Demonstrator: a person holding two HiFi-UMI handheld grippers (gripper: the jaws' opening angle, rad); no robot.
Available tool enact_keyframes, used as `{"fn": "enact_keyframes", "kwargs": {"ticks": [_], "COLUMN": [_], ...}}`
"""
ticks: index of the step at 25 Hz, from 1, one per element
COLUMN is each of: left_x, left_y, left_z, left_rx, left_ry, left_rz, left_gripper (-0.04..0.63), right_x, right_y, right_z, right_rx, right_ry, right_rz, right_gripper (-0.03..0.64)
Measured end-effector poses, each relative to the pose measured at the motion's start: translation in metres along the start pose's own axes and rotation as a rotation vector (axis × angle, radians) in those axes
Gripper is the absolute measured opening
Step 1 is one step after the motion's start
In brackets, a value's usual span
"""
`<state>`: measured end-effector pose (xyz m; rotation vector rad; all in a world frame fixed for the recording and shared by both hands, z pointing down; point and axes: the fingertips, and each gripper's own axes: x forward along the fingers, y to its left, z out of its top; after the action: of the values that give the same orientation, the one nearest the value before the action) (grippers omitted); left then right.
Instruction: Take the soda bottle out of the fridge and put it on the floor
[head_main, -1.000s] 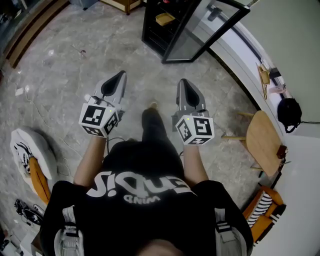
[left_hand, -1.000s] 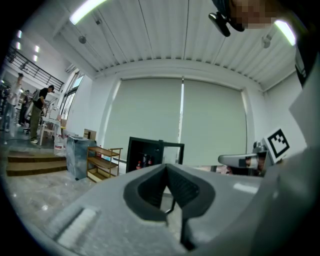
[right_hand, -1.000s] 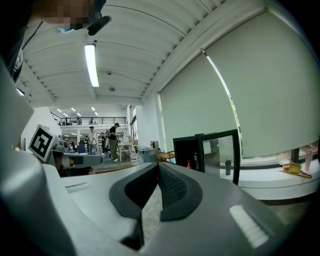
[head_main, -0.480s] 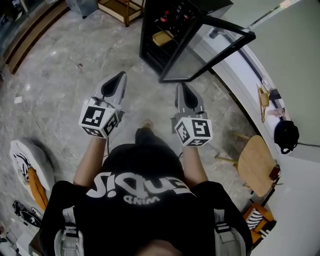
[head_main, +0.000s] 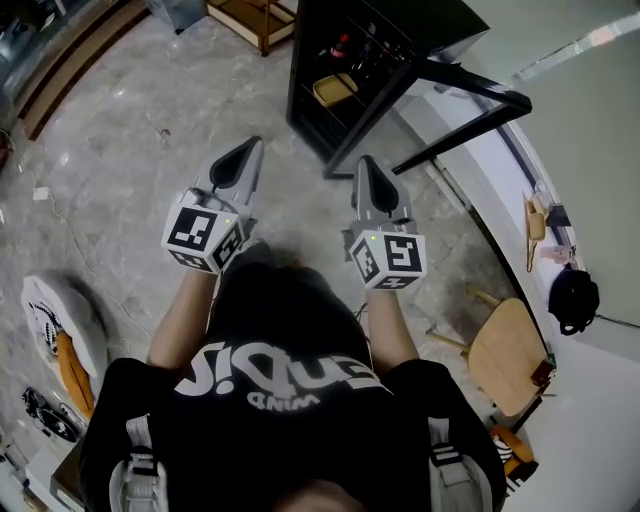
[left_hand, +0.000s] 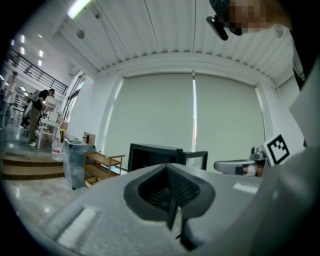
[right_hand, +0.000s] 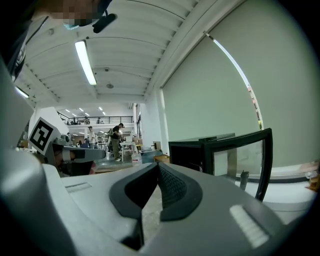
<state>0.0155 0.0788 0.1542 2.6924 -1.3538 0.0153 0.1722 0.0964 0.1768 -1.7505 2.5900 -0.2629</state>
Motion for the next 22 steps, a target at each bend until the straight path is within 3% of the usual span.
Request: {"fn": "enact_keyframes", "kwargs": {"ticks": [15,20,22], "left_x": [0.088,0.102,0.106], "left_y": [0.058,0.069,0.073], "left_z": [0.006,0.005,0.006], "left_rx": [-0.008,-0.011,-0.009], "left_ry": [0.016,0.022,0.021], "left_rz": [-0.081,-0.092,-0.094], "left_gripper": [0.002,0.002,0.002], "right_x": [0.093,0.113,0.121], "right_y": [-0.029,-0.026,-0.023], "right_z": [0.015,0.015,0.014], "right_rx": [-0.006,-0.004,-0.002], "right_ry": [-0.024,-0.023,-0.02], "right_rz": [-0.056,-0.028,-0.009], "right_gripper": [0.0,0.129,0.229]}}
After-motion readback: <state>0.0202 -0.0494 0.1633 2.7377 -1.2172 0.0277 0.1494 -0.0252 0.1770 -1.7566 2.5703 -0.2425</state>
